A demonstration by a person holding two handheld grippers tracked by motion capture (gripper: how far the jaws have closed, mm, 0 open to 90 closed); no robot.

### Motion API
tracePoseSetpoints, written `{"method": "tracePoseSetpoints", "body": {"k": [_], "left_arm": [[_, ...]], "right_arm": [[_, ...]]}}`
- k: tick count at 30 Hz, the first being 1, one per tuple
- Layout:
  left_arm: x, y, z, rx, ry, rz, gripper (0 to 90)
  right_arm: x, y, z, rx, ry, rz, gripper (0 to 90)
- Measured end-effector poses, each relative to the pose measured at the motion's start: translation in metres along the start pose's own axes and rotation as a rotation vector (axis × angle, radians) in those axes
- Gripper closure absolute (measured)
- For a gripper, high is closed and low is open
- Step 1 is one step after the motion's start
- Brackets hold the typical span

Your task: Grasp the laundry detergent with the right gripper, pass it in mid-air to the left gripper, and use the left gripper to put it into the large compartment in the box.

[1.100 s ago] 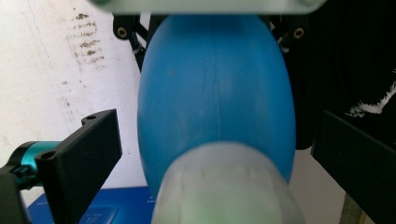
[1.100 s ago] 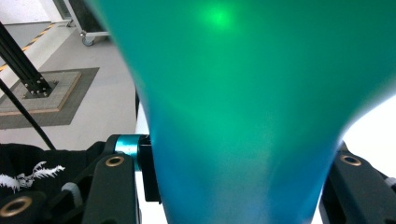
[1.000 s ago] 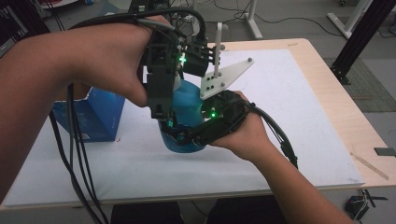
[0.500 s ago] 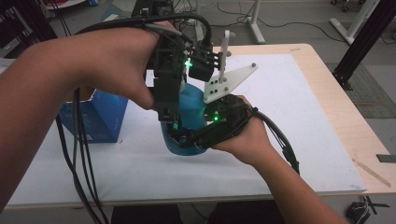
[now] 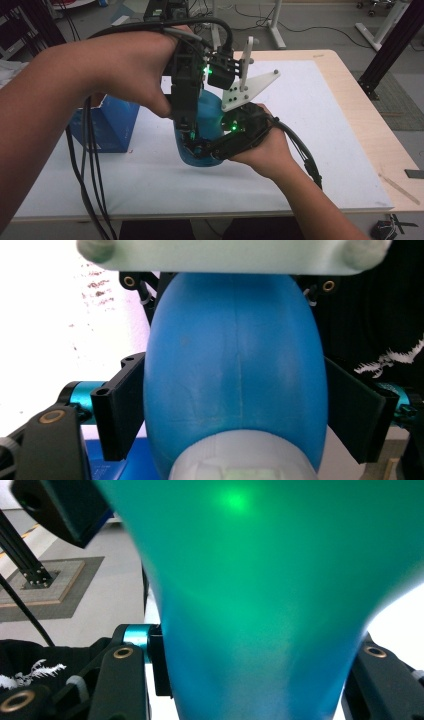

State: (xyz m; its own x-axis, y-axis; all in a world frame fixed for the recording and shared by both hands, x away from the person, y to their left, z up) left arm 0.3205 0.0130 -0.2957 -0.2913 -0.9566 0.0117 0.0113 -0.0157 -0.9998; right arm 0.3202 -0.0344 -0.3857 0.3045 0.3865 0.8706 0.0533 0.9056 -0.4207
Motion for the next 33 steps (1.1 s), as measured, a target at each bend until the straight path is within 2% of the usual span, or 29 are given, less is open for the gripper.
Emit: {"method": "tracePoseSetpoints", "body": {"k": [10, 12, 24, 33], "left_arm": [[0.0008, -0.0002, 0.0011, 0.007, -0.008, 0.001, 19.3], [0.0019, -0.0007, 0.0010, 0.001, -0.009, -0.004, 22.7], [0.0025, 0.0002, 0.0009, -0.004, -0.016, 0.003, 22.8], [0.0015, 0.0004, 0.0004, -0.009, -0.026, 0.003, 30.1]], "right_arm": [[0.0001, -0.0007, 0.0009, -0.002, 0.000, -0.001, 44.5], [0.0000, -0.0006, 0.0032, 0.006, 0.010, -0.002, 44.5], [0.0004, -0.0009, 0.0035, 0.009, 0.009, -0.005, 44.5], [0.0006, -0.0004, 0.0038, 0.007, 0.012, -0.008, 44.7]]}}
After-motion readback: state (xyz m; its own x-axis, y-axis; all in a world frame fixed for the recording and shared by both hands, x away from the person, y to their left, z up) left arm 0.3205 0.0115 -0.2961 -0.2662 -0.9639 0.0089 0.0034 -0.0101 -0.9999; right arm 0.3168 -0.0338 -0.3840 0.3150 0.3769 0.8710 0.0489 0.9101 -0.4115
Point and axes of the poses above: each handheld gripper's, and its own axes: y roughly forward along the jaws, x roughly out of its top, z roughly to its left, the point moved 7 cm from there along y, roughly forward along the jaws, and after that the axes turned 14 degrees about y, right-handed, at the moved point
